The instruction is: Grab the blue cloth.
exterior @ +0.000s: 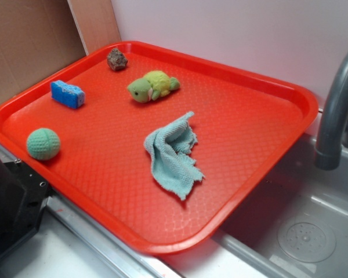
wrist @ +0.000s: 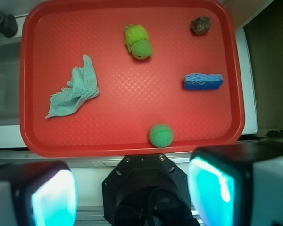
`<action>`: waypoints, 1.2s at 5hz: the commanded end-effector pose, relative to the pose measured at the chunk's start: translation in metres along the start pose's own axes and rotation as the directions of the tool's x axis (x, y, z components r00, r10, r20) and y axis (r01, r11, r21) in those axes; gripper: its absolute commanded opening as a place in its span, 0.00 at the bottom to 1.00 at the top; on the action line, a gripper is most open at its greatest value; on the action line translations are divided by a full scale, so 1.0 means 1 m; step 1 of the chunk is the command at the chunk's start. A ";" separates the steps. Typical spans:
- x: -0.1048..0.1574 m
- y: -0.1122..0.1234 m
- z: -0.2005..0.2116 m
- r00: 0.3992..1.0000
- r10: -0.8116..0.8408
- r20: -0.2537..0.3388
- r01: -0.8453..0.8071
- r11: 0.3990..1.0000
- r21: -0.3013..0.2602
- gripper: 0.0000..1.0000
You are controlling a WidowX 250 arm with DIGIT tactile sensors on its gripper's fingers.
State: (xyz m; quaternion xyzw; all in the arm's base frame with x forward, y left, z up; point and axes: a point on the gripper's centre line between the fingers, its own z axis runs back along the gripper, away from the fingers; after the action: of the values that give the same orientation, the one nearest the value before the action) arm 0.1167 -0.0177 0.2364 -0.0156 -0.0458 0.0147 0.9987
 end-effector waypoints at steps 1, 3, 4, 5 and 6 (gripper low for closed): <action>0.000 0.000 0.000 1.000 0.000 0.000 0.000 1.000 0.000 1.00; 0.083 -0.060 -0.099 0.962 0.271 0.014 -0.266 0.952 -0.154 1.00; 0.094 -0.066 -0.151 0.981 0.196 -0.009 -0.195 0.971 -0.139 1.00; 0.094 -0.066 -0.151 0.981 0.196 -0.009 -0.195 0.971 -0.139 1.00; 0.094 -0.066 -0.151 0.981 0.196 -0.009 -0.195 0.971 -0.139 1.00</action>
State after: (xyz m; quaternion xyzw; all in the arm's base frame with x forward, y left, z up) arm 0.2201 -0.0832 0.0839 -0.0824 -0.0316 0.1098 0.9900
